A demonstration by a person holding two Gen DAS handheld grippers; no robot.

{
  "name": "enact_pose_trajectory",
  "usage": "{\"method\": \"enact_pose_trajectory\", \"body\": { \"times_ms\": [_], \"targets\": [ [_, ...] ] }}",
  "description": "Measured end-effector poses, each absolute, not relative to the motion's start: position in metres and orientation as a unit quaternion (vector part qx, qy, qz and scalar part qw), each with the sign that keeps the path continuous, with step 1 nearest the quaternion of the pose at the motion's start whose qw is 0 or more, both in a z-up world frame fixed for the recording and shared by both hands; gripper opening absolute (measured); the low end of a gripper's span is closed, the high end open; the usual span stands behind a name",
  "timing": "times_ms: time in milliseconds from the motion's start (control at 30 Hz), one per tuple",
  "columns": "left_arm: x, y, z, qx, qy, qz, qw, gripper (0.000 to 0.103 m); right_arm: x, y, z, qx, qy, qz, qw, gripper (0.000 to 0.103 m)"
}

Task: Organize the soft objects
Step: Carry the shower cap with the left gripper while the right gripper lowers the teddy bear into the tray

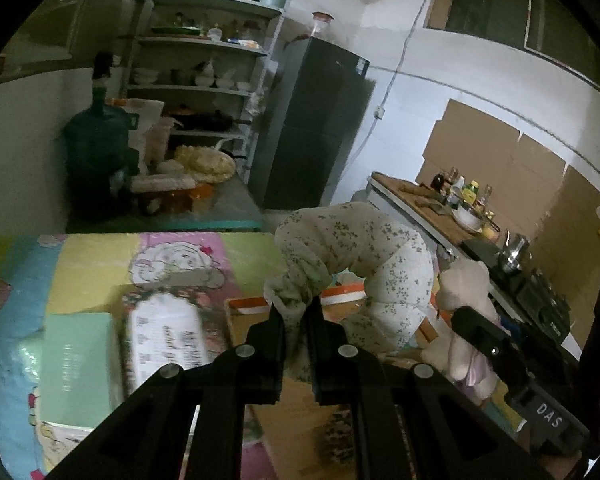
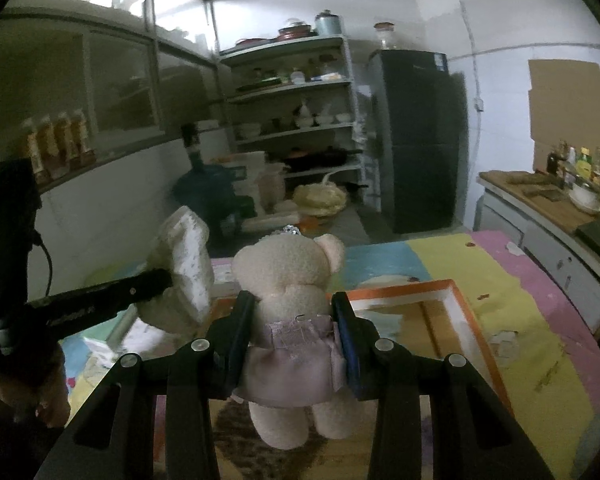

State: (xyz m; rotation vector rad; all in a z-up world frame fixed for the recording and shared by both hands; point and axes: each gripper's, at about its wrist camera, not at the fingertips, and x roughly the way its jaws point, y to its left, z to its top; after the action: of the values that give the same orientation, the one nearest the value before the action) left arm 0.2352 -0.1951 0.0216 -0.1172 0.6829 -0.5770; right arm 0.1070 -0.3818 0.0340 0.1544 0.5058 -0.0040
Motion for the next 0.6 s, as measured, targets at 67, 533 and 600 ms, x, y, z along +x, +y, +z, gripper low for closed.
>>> {"method": "enact_pose_trajectory", "body": {
  "times_ms": [67, 533, 600],
  "targets": [
    [0.236, -0.204, 0.018, -0.053, 0.336, -0.283, 0.897, 0.010, 0.108, -0.390, 0.032, 0.079, 0.252, -0.009, 0.964, 0.041],
    [0.241, -0.261, -0.004, -0.025, 0.370, -0.302, 0.878, 0.010, 0.112, -0.448, 0.015, 0.098, 0.268, -0.050, 0.957, 0.041],
    [0.242, -0.269, -0.007, -0.021, 0.374, -0.304, 0.876, 0.010, 0.113, -0.453, 0.013, 0.100, 0.271, -0.054, 0.956, 0.041]
  ]
}}
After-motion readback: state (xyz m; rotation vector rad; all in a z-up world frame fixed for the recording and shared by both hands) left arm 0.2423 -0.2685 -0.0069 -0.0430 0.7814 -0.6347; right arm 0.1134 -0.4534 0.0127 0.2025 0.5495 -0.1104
